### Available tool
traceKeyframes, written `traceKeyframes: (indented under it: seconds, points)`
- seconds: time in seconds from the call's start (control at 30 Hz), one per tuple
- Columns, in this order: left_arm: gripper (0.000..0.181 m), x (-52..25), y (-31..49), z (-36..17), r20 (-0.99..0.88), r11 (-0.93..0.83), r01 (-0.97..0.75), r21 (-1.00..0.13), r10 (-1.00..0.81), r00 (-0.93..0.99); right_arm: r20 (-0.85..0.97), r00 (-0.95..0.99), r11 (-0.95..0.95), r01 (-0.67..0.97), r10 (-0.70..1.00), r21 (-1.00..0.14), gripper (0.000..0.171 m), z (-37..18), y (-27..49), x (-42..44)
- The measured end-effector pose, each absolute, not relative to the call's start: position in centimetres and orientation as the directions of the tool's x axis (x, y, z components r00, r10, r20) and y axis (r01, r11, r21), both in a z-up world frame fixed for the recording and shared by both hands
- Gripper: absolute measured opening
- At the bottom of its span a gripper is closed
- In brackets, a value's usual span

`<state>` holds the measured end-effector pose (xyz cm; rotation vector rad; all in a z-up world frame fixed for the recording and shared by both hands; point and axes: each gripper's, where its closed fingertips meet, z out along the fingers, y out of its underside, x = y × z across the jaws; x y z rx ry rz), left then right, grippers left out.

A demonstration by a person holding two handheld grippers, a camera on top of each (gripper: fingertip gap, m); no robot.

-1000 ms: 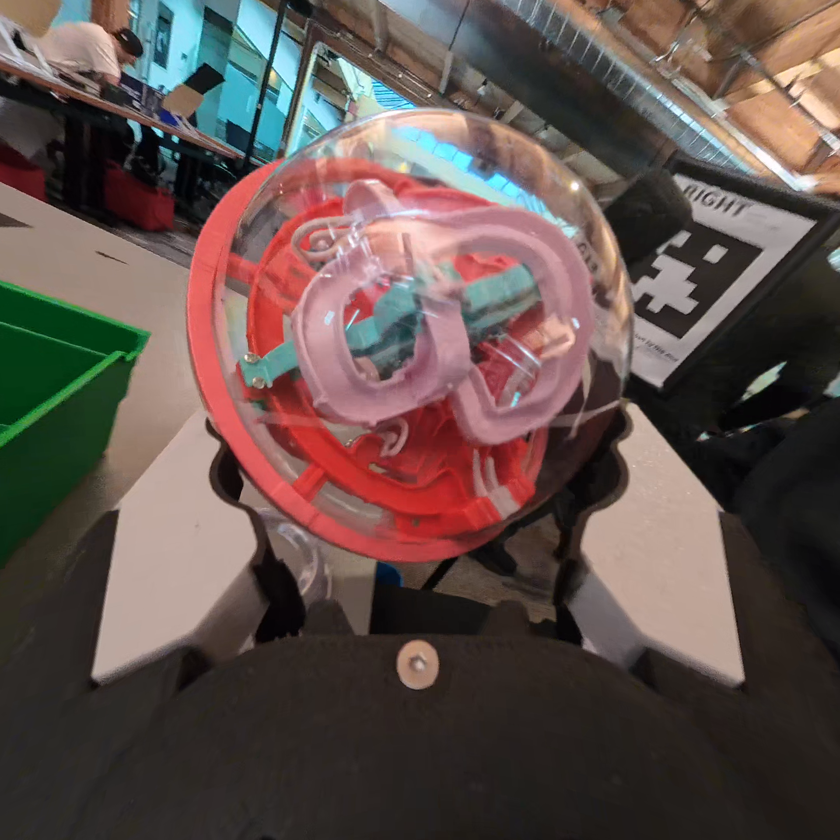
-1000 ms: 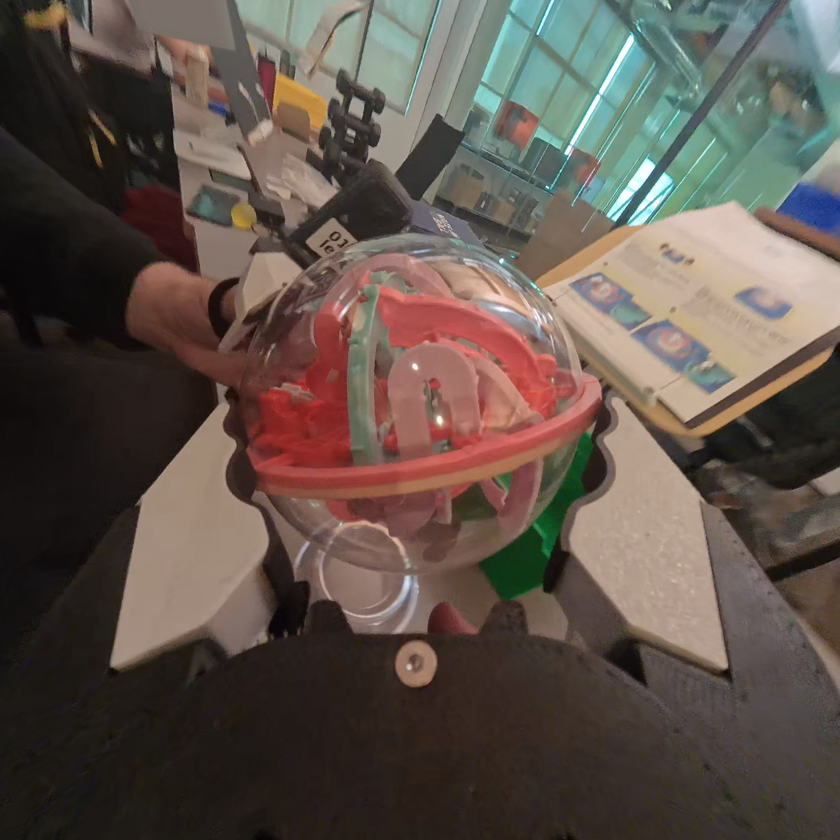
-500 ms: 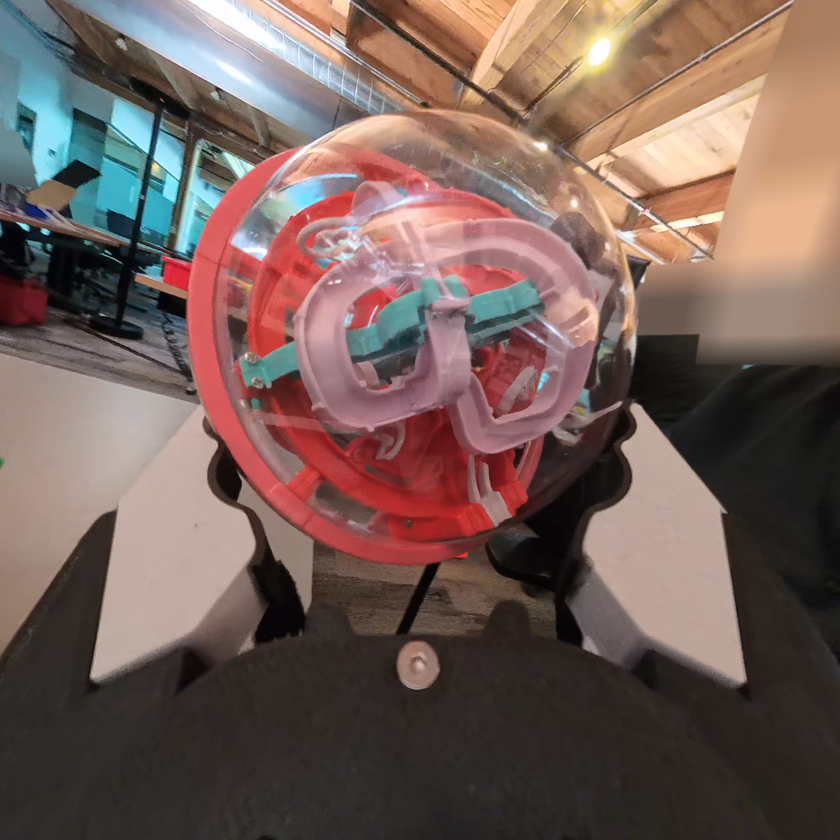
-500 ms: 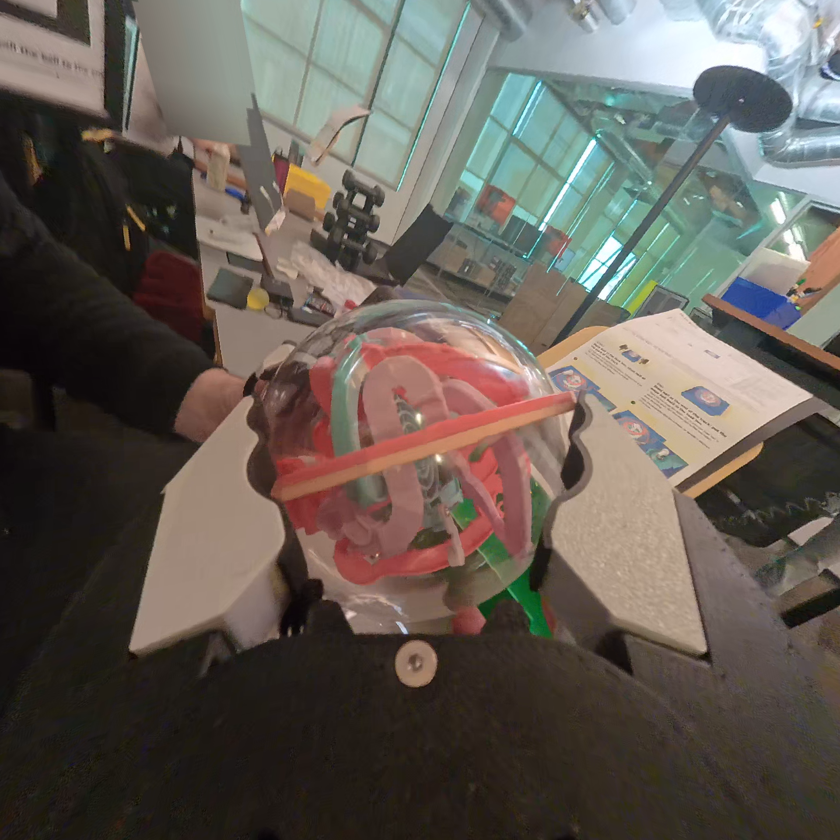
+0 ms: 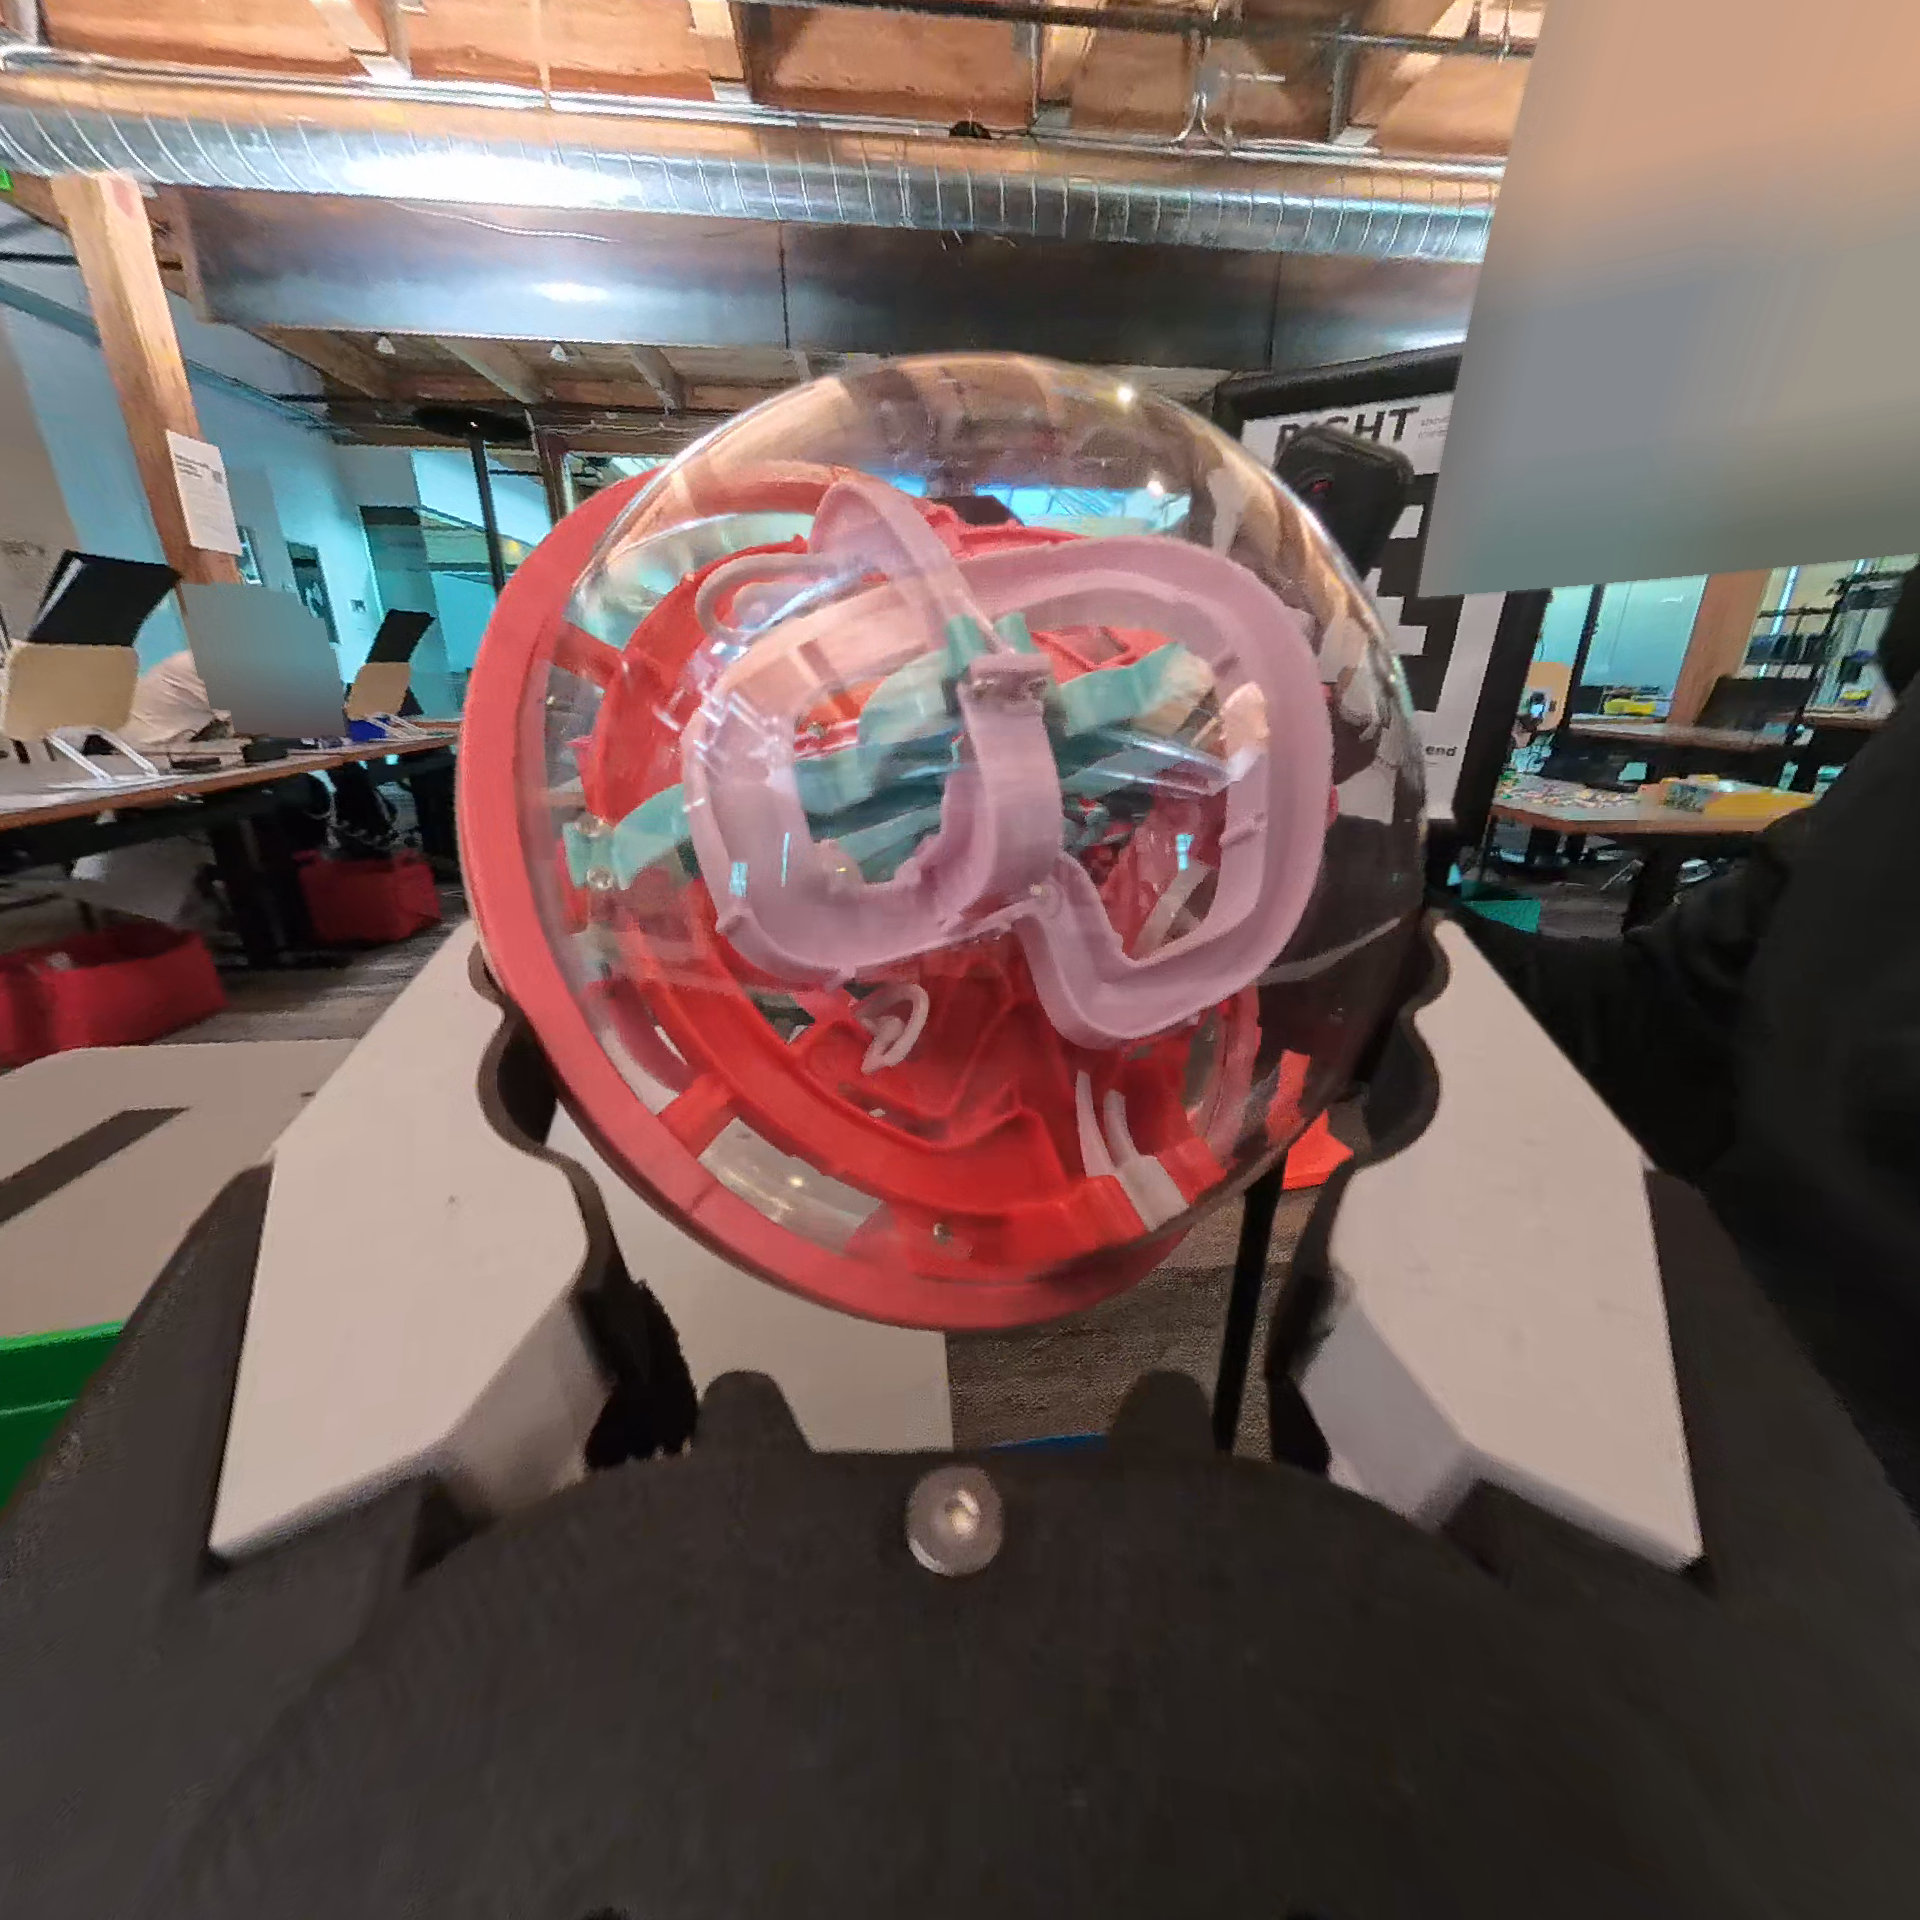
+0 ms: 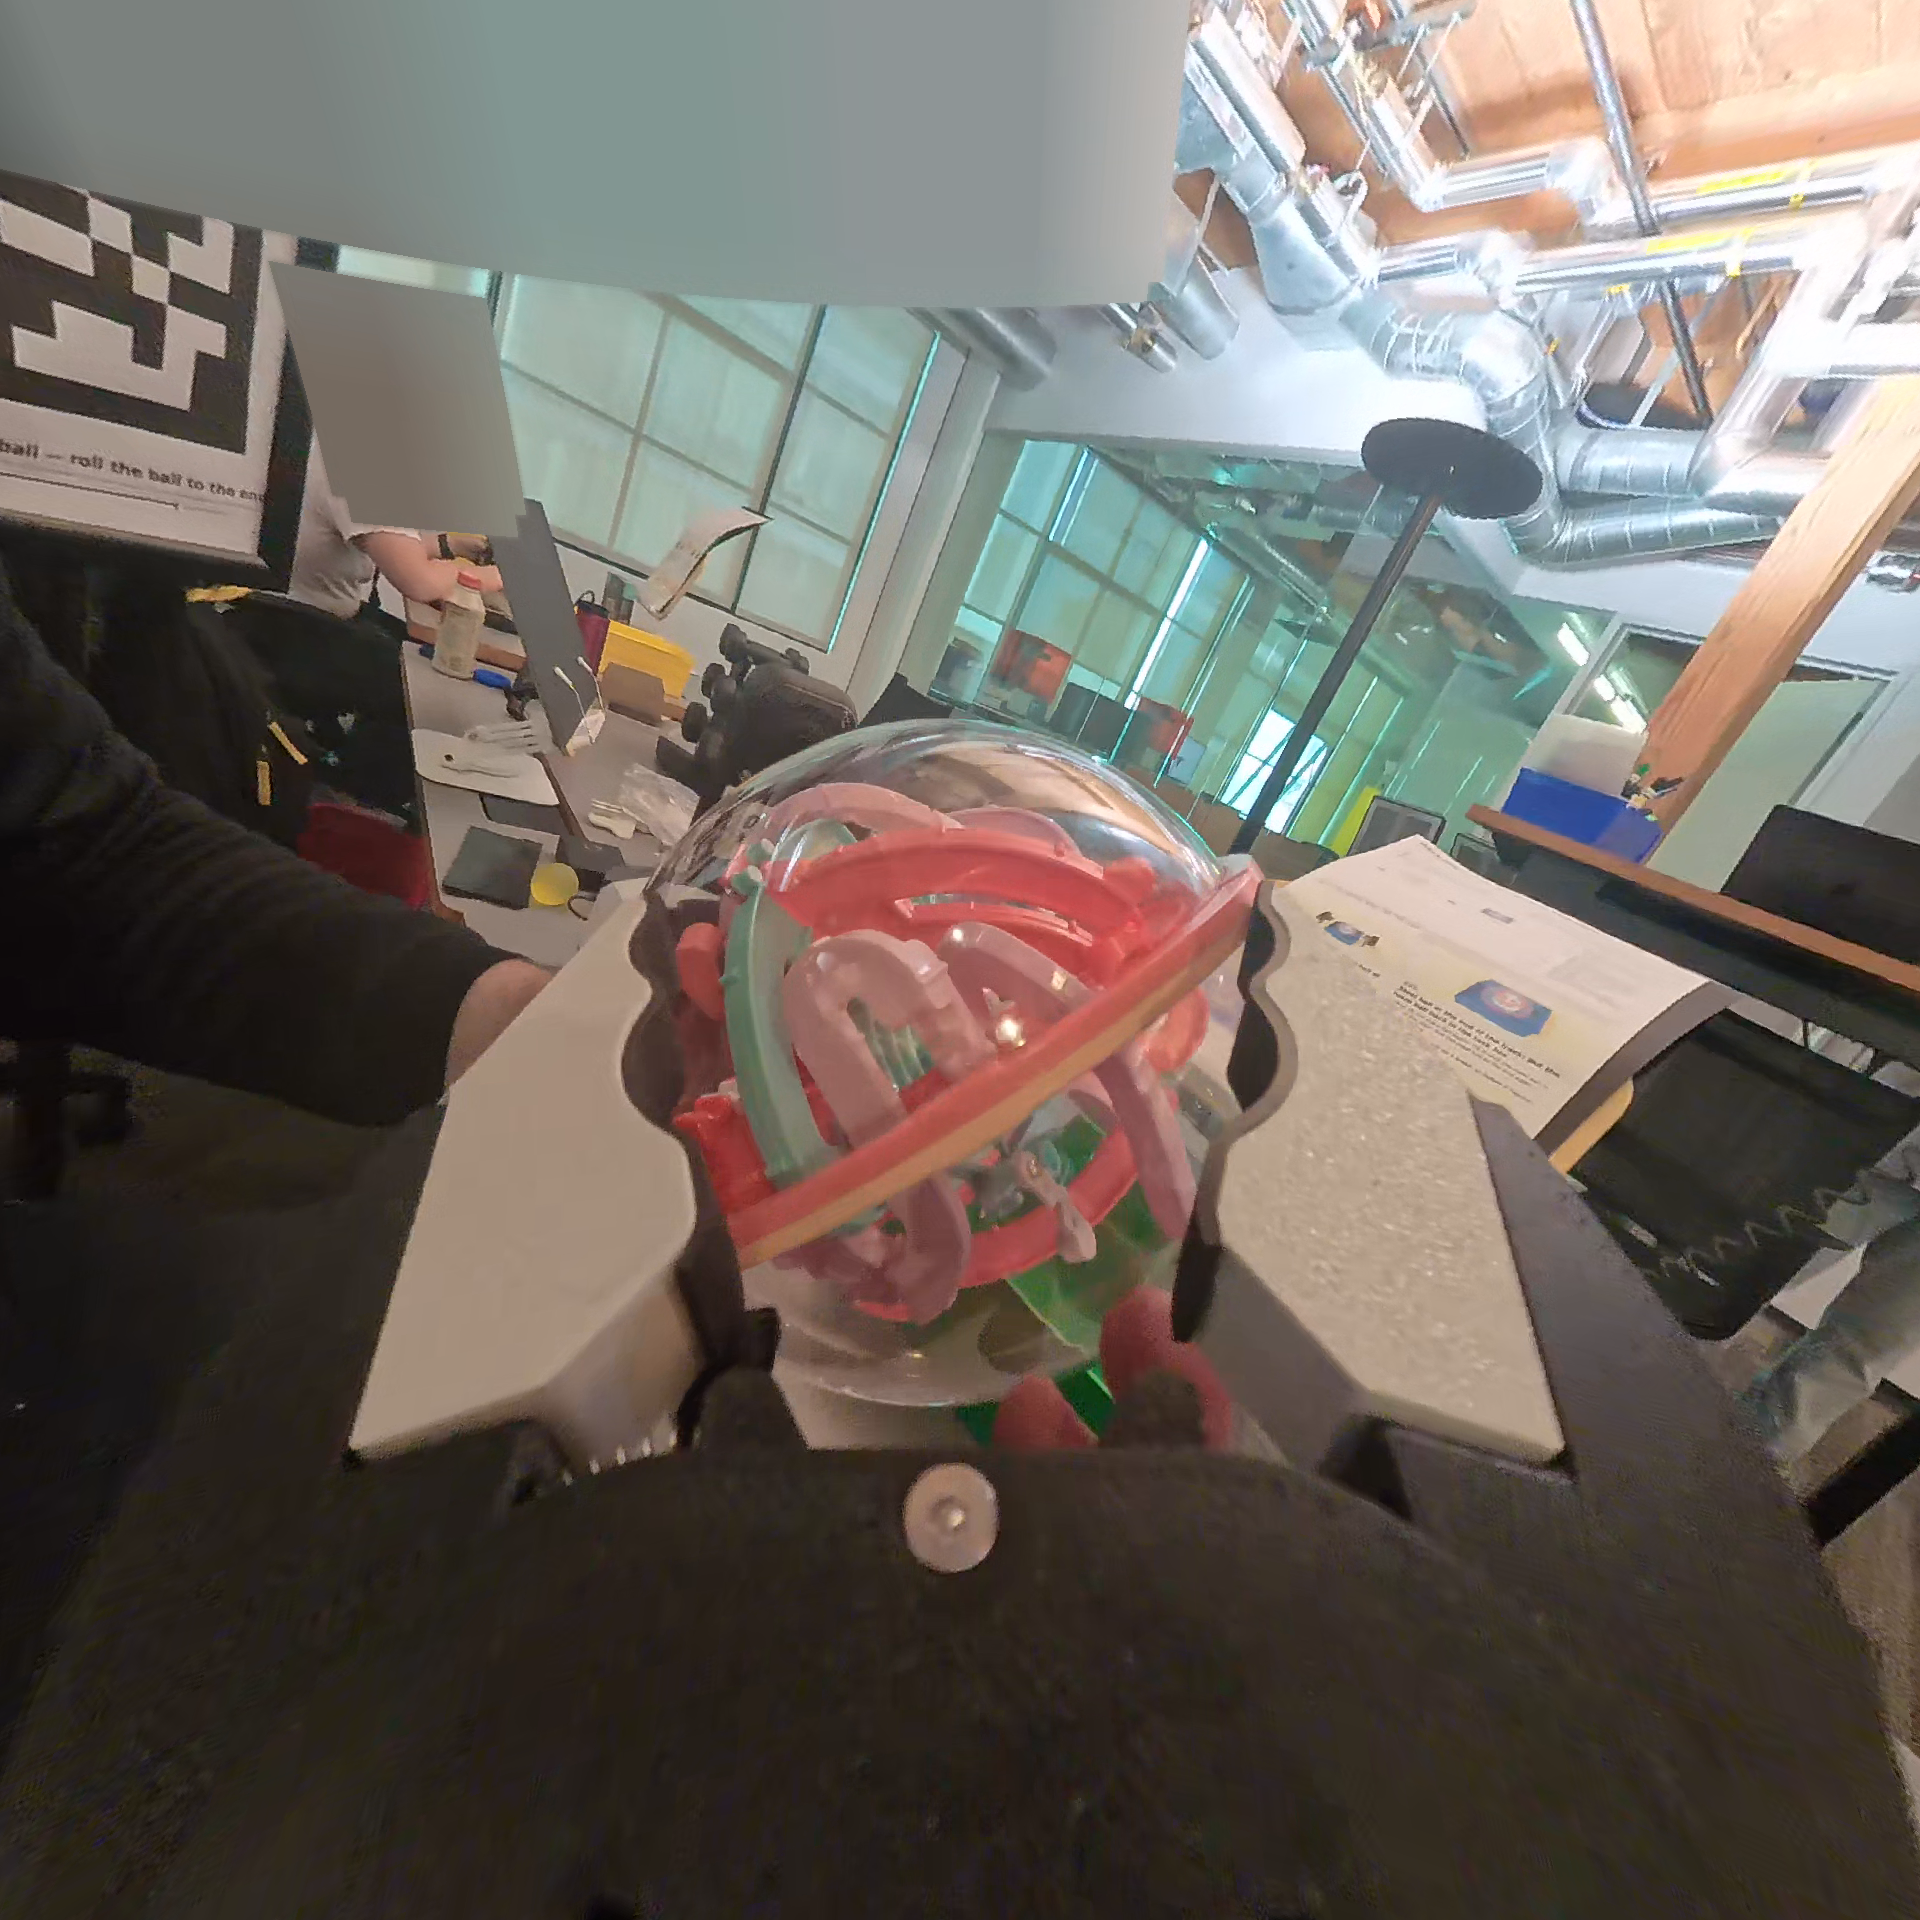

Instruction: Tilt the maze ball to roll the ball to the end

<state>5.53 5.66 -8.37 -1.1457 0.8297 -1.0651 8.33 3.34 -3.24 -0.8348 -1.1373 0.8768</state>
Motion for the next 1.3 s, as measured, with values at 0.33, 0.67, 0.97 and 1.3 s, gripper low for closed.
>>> traceKeyframes:
  seconds: [0.33,0.67,0.97,1.3]
  points:
    - [0.155,6.6,4.8,-7.9,-0.197,0.254,0.097,-0.962,-0.897,0.395,0.114,0.152,0.164,-0.378,0.982,-0.911,0.051,-1.6,4.4,11.4]
    - [0.157,6.6,4.8,-6.7,-0.094,0.168,0.167,-0.971,-0.920,0.379,0.214,0.171,0.265,-0.388,0.962,-0.883,0.006,-1.8,3.0,11.7]
    - [0.156,5.6,4.9,-5.0,0.001,0.123,0.363,-0.924,-0.947,0.322,0.250,0.200,0.308,-0.356,0.947,-0.882,0.012,-1.7,2.5,10.9]
    - [0.151,6.1,2.4,-2.3,-0.272,0.406,0.277,-0.871,-0.868,0.417,-0.058,0.163,0.034,-0.510,0.985,-0.860,0.074,0.0,4.4,11.5]
